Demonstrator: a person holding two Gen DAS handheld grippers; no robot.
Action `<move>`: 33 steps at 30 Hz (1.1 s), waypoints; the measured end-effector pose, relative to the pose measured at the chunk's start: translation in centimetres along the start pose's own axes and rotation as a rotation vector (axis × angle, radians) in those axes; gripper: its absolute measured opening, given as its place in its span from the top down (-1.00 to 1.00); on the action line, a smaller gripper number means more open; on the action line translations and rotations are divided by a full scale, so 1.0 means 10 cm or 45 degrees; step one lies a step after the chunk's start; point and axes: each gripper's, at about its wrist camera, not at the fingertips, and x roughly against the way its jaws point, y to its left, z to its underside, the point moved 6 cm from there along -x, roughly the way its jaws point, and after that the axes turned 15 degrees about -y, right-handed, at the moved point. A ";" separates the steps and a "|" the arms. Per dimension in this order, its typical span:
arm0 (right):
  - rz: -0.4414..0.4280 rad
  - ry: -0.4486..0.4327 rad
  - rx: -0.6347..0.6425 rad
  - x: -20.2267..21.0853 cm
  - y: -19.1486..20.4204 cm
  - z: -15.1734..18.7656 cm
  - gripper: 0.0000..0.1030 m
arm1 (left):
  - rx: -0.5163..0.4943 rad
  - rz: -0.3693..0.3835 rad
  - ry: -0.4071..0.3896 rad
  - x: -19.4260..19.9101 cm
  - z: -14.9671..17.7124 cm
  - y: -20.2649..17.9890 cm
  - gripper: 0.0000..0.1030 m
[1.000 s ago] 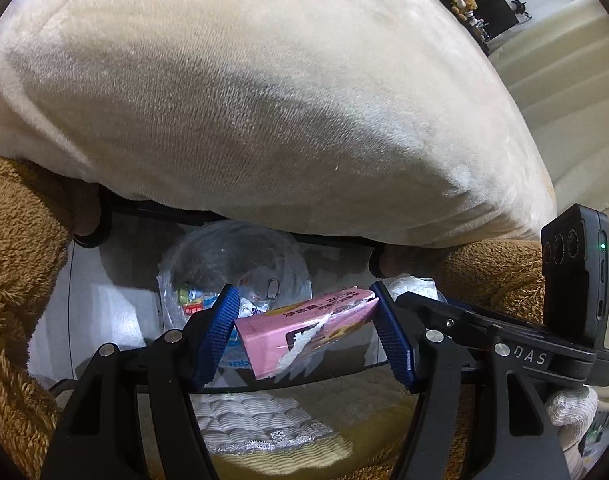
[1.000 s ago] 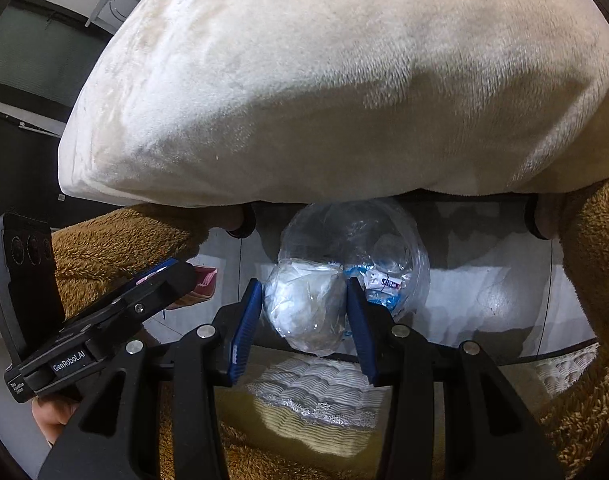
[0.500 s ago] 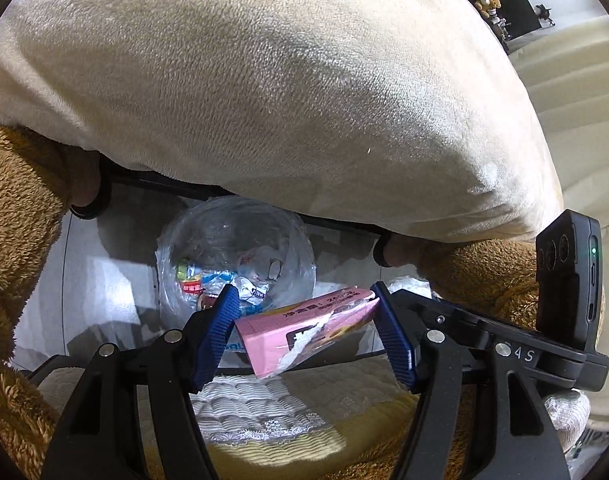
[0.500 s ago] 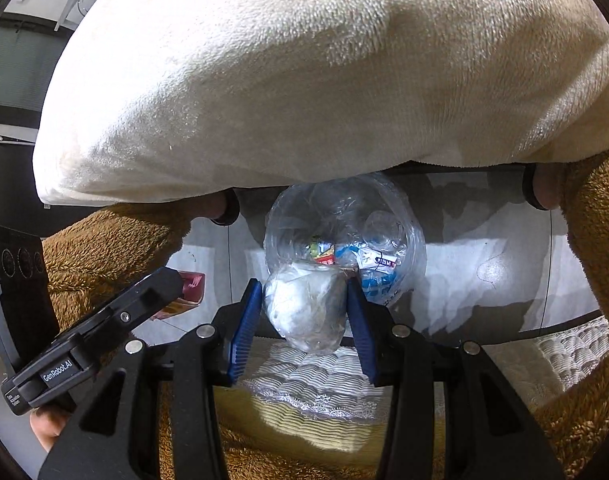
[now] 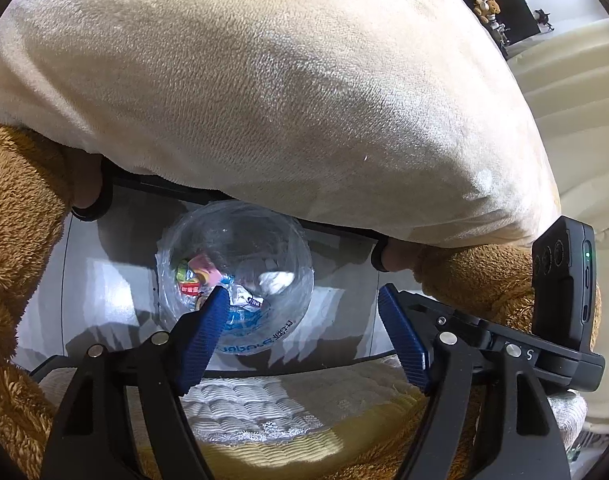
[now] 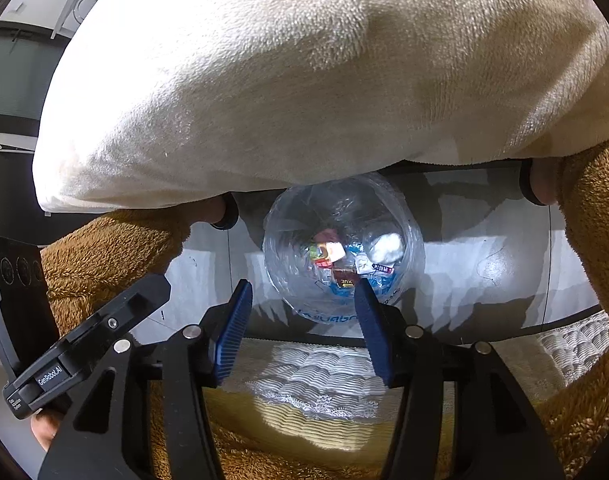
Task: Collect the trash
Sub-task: 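Open both grippers to drop the carton and wrap into the bin, then raise both grippers back toward the remaining trash on the bed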
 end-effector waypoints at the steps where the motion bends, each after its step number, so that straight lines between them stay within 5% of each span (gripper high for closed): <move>1: 0.002 -0.005 0.006 0.01 0.00 0.00 -0.04 | -0.002 0.002 -0.005 0.01 0.00 -0.01 -0.46; 12: -0.040 -0.125 0.122 0.27 0.11 -0.01 -0.04 | -0.078 0.104 -0.152 0.29 -0.08 -0.18 -0.46; 23: -0.148 -0.459 0.227 0.86 0.28 -0.27 -0.04 | -0.163 0.241 -0.375 0.71 -0.36 -0.37 -0.46; 33: -0.140 -0.717 0.475 1.35 0.58 -0.89 -0.04 | -0.310 0.271 -0.548 1.06 -0.89 -0.59 -0.46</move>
